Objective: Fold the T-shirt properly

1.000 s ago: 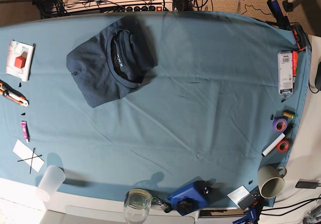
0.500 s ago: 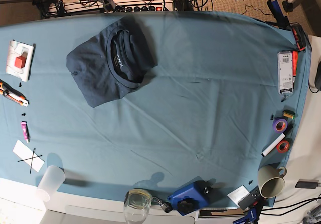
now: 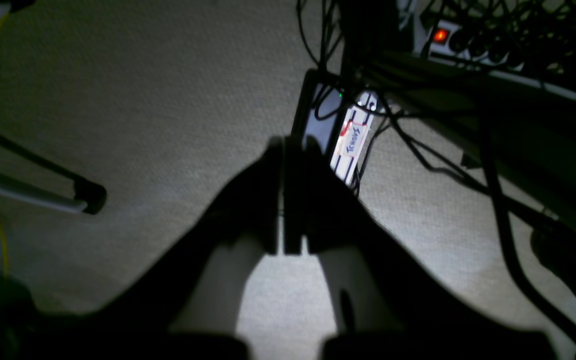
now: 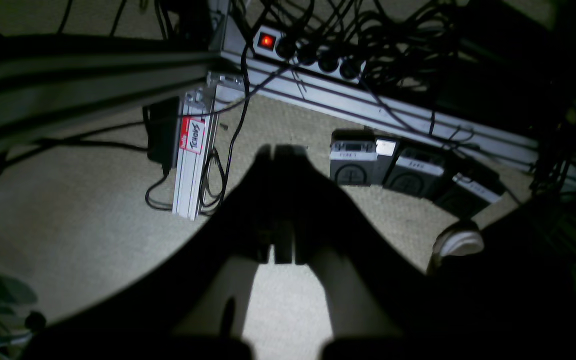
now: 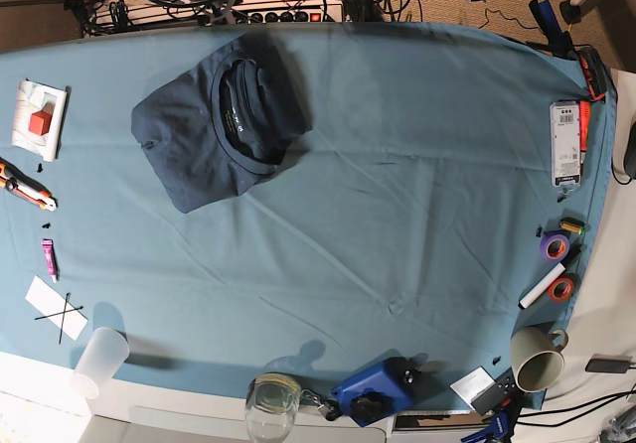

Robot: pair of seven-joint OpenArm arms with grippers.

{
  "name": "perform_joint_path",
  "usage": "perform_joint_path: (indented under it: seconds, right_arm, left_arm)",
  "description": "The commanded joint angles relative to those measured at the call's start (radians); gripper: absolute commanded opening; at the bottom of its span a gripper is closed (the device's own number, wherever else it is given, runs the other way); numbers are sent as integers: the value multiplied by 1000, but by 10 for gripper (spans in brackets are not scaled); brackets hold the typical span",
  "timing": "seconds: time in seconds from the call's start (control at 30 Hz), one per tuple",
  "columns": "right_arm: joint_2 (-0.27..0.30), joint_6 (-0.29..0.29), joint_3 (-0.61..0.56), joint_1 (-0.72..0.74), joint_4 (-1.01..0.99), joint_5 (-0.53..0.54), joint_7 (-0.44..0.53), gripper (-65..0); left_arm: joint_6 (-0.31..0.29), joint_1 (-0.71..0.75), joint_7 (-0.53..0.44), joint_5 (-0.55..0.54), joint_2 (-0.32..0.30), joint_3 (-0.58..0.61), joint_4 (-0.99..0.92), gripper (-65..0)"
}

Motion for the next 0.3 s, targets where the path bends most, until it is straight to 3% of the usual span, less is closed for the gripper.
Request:
perform_joint_path:
  seconds: [0.0, 0.27]
  right_arm:
    - [9, 0, 0, -2, 2, -1, 4, -650]
    - [8, 1, 0, -2, 2, -1, -5, -650]
  left_arm:
    - [-1, 7, -7, 0, -3, -1, 9, -650]
    - [-4, 7, -8, 0, 0, -1, 28, -650]
